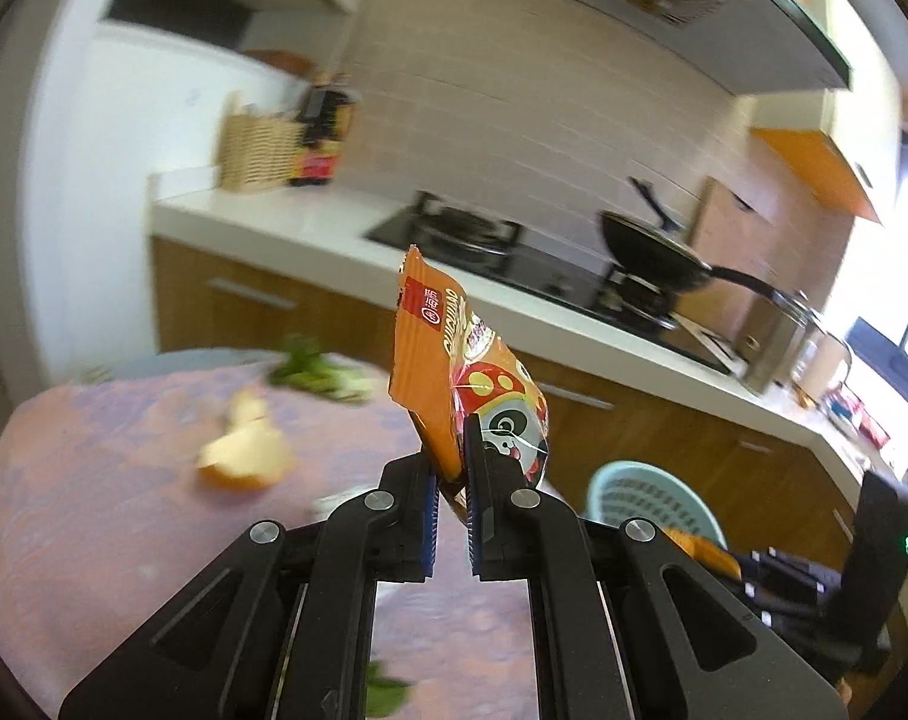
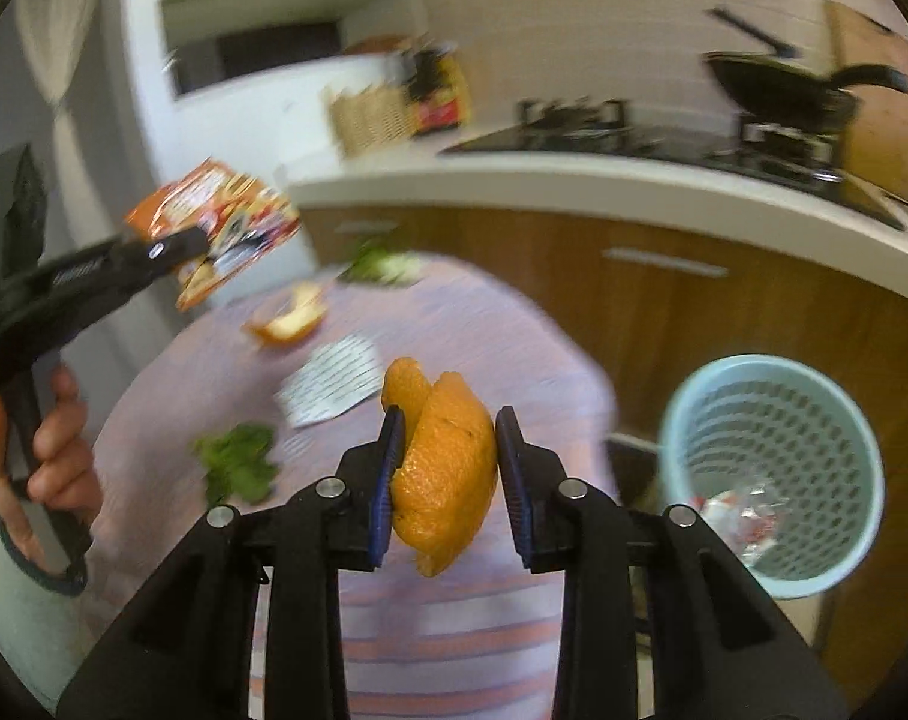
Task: Collect trash
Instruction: 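Carry the wrapper and orange peel over the blue basket and release both, then move both grippers back over the table toward the bok choy and napkin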
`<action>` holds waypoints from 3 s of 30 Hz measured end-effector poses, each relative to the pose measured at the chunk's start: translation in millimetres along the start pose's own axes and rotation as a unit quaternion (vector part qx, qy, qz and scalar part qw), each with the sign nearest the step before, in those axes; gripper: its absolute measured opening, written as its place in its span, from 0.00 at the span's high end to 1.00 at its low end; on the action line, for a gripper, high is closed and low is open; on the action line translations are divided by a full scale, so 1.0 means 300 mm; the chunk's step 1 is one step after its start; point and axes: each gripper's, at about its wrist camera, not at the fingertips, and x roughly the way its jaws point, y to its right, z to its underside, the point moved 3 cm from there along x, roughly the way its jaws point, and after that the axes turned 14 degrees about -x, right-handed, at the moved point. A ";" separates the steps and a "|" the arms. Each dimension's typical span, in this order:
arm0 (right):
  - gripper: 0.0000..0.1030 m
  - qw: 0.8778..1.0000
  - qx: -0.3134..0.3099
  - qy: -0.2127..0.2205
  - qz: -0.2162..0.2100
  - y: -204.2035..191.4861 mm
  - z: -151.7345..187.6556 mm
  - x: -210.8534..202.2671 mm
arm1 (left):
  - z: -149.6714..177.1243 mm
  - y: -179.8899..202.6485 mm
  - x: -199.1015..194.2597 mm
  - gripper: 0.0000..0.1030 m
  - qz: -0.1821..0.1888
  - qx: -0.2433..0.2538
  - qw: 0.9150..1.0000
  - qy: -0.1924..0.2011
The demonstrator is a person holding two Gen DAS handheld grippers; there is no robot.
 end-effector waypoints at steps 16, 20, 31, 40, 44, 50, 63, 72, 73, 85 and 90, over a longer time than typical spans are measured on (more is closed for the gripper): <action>0.73 0.978 0.178 -0.014 0.109 0.662 0.217 -0.021 | 0.251 0.587 0.508 0.95 0.061 0.112 0.984 -0.126; 0.73 0.973 0.204 -0.040 0.104 0.728 0.281 0.057 | 0.330 0.643 0.615 0.95 0.060 0.127 0.977 -0.160; 0.56 0.962 0.244 -0.049 0.112 0.833 0.365 0.094 | 0.478 0.720 0.803 0.94 0.054 0.151 0.961 -0.223; 0.56 0.955 0.266 -0.039 0.122 0.889 0.398 0.023 | 0.612 0.761 0.890 0.53 0.035 0.186 0.948 -0.257; 0.56 0.956 0.267 -0.028 0.122 0.875 0.378 -0.011 | 0.597 0.756 0.848 0.53 0.031 0.190 0.950 -0.247; 0.56 0.963 0.241 -0.011 0.116 0.792 0.308 -0.068 | 0.494 0.715 0.691 0.48 0.038 0.181 0.962 -0.203; 0.56 0.988 0.138 0.005 0.073 0.437 0.098 -0.083 | 0.230 0.430 0.216 0.48 0.026 0.099 0.991 -0.089; 0.55 0.998 0.065 -0.010 0.020 0.139 0.015 0.030 | 0.072 0.050 -0.103 0.48 -0.078 0.035 0.996 -0.010; 0.55 0.998 0.059 -0.012 0.010 0.101 0.006 0.052 | 0.055 -0.009 -0.140 0.48 -0.091 0.022 0.996 -0.002; 0.55 0.992 -0.016 -0.048 -0.117 -0.305 -0.016 0.301 | 0.098 -0.427 -0.208 0.40 -0.167 -0.077 0.982 -0.032; 0.55 0.988 -0.055 -0.064 -0.127 -0.382 -0.033 0.362 | 0.180 -0.412 -0.137 0.40 -0.142 -0.041 0.986 -0.072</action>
